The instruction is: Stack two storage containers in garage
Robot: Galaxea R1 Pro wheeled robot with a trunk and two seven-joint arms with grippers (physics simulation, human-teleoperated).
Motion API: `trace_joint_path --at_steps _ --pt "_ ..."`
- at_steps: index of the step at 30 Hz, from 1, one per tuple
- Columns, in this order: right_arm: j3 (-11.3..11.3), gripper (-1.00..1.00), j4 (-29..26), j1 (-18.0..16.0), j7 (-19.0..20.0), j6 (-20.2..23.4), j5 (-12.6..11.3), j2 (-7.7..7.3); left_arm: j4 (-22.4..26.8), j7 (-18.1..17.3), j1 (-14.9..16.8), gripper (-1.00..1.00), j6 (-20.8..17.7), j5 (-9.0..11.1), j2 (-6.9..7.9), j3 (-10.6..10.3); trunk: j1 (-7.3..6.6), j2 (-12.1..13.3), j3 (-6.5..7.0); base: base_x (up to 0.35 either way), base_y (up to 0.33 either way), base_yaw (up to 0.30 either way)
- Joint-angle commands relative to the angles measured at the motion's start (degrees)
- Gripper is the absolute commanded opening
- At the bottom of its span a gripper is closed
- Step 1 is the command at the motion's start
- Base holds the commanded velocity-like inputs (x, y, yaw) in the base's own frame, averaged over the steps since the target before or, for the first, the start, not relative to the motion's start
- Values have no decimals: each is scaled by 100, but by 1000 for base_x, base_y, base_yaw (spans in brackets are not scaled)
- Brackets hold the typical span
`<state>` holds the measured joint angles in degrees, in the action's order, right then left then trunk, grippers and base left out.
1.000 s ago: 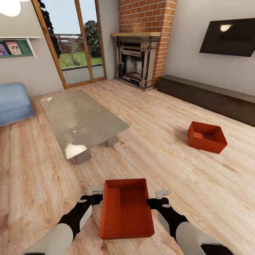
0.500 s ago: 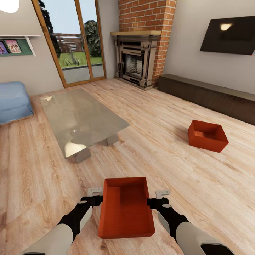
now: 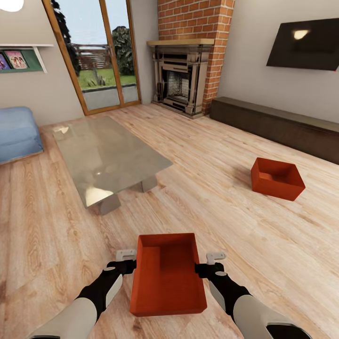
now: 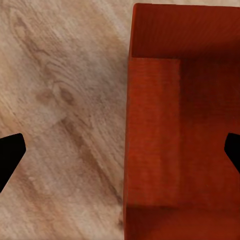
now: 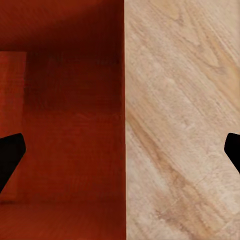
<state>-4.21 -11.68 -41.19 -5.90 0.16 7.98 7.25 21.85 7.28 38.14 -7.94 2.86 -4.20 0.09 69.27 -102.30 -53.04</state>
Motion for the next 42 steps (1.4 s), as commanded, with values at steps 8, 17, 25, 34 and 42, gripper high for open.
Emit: trace_joint_path --at_steps 8,17,25,34,42 --pt "-53 100 -19 -3 45 2 60 5 12 19 0 100 -32 26 1 0 176 -324 -148 0 0 0" --pt "-48 100 -58 -3 54 -134 74 5 12 19 0 100 -32 23 7 0 373 -685 -310 0 0 0" --pt "-45 100 -58 -3 54 -234 67 5 6 19 0 100 -32 28 7 0 549 -1006 -453 0 0 0" --pt "-51 100 -56 -3 36 -490 88 5 5 19 0 100 -32 31 6 0 747 -1367 -615 0 0 0" --pt "-41 100 -50 -3 -6 -538 88 -4 4 19 0 100 -32 38 15 0 922 -1688 -759 0 0 0"
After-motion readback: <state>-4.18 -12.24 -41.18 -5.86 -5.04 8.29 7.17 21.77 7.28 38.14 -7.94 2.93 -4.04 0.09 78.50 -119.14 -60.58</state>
